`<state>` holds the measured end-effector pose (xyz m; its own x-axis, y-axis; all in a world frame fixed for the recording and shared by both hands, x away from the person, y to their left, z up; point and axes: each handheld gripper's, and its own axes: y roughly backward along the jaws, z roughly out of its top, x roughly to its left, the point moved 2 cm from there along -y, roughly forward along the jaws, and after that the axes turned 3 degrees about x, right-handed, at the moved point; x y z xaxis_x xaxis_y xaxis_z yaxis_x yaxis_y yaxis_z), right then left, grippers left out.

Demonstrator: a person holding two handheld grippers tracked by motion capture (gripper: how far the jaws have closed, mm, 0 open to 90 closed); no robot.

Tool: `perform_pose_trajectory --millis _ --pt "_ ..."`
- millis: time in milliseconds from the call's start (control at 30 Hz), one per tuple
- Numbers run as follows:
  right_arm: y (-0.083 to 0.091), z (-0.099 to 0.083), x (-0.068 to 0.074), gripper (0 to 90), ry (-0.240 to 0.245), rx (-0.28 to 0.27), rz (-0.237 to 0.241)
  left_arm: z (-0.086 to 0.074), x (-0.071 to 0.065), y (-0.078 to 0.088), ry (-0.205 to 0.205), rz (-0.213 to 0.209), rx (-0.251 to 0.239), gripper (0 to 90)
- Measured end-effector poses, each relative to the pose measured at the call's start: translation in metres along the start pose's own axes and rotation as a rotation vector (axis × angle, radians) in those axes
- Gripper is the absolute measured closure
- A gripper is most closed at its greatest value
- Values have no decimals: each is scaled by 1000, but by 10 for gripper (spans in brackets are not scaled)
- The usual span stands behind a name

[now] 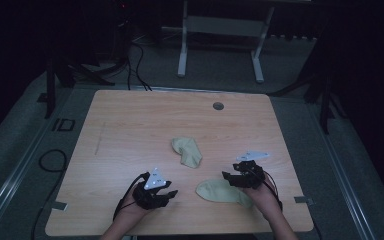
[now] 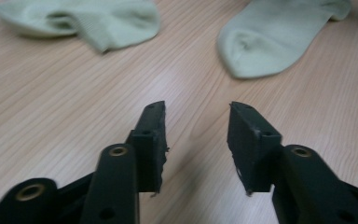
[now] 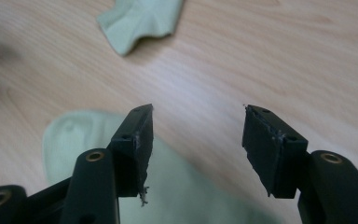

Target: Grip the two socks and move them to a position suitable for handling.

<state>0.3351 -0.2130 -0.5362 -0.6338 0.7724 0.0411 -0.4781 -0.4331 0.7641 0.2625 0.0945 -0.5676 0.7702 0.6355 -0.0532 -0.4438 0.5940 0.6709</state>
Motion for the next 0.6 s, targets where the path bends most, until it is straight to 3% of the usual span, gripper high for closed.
perform_pose_trajectory --millis 233,433,600 --pt "-19 33 15 424 43 1 34 -16 -2 6 8 10 20 587" --pt "-38 68 30 418 69 3 53 -17 -1 9 19 7 6 587" --pt "-63 96 40 409 90 23 43 -18 0 10 -7 24 5 586"
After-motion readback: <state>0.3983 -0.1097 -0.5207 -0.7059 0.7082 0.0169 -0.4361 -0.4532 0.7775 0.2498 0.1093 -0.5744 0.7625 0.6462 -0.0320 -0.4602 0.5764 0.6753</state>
